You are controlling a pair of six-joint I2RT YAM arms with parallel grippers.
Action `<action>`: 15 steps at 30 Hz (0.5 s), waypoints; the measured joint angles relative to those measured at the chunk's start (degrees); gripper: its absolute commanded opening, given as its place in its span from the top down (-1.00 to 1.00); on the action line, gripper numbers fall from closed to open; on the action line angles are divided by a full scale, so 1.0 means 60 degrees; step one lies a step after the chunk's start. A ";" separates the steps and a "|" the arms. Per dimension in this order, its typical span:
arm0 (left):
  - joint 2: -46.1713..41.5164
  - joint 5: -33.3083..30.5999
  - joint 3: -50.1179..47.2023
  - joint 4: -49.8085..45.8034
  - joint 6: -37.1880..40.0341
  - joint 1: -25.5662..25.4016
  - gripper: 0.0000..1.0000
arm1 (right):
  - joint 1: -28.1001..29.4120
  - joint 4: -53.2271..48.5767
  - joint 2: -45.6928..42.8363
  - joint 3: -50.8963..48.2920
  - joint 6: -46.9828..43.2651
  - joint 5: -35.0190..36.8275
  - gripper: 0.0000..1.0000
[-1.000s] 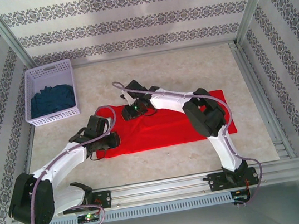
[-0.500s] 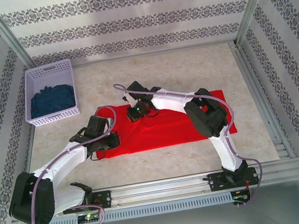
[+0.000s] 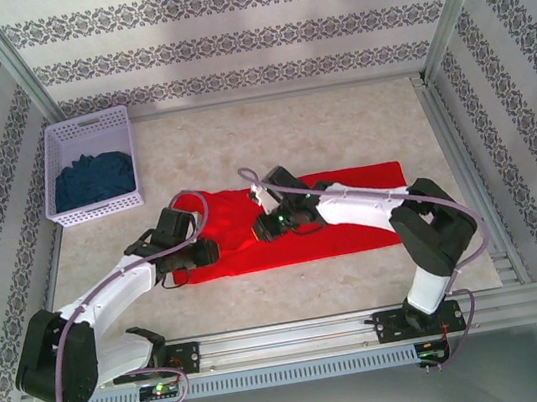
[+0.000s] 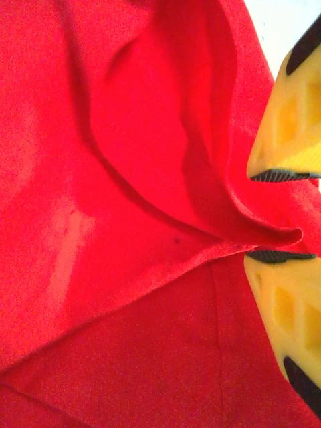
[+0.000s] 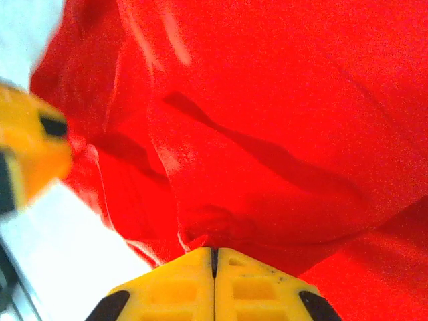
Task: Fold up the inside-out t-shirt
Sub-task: Smooth out the T-shirt at the center of the table.
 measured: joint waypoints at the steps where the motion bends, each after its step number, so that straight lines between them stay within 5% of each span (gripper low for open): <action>1: -0.0087 -0.0004 0.0011 -0.0084 0.0000 0.0000 0.12 | 0.0080 -0.0029 -0.0164 -0.0313 0.0051 0.0000 0.40; 6: -0.0481 -0.0280 0.0277 -0.0423 -0.0033 0.0000 -0.01 | 0.0211 -0.0339 -0.0867 -0.0809 -0.0055 0.0226 0.10; 15: 0.0882 -0.1035 0.1548 -0.0641 -0.0215 0.0222 -0.01 | 0.0211 0.0109 0.0131 0.0838 0.0015 0.0616 0.21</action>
